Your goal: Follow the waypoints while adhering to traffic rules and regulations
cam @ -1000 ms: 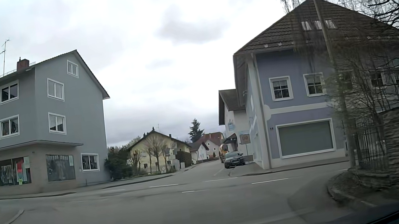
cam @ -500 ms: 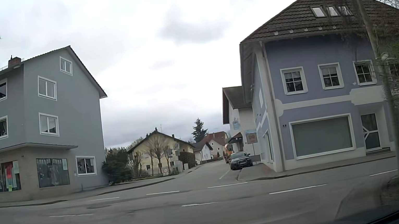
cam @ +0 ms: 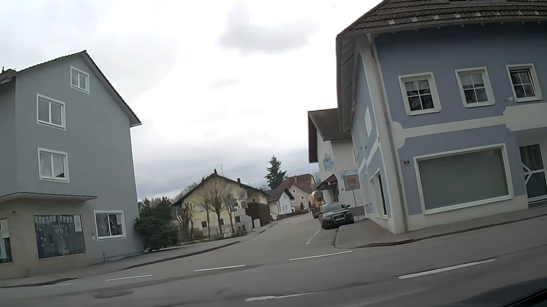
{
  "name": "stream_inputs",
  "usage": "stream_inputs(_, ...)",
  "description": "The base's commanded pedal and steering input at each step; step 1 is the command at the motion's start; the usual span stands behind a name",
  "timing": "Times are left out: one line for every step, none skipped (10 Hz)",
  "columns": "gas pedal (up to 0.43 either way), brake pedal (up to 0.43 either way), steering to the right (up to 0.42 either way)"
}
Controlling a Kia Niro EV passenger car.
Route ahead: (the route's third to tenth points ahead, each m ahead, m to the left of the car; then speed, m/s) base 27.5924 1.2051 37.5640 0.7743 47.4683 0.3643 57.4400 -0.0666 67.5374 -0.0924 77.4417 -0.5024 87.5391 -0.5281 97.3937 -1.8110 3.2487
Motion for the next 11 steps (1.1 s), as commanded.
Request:
stream_inputs(0.000, 0.140, -0.016)
stream_inputs(0.000, 0.152, -0.016)
stream_inputs(0.000, 0.152, -0.018)
stream_inputs(0.000, 0.152, -0.023)
stream_inputs(0.000, 0.159, -0.024)
stream_inputs(0.000, 0.152, -0.024)
stream_inputs(0.000, 0.159, -0.026)
stream_inputs(0.000, 0.159, -0.029)
stream_inputs(0.000, 0.159, -0.034)
stream_inputs(0.000, 0.165, -0.043)
stream_inputs(0.000, 0.171, -0.051)
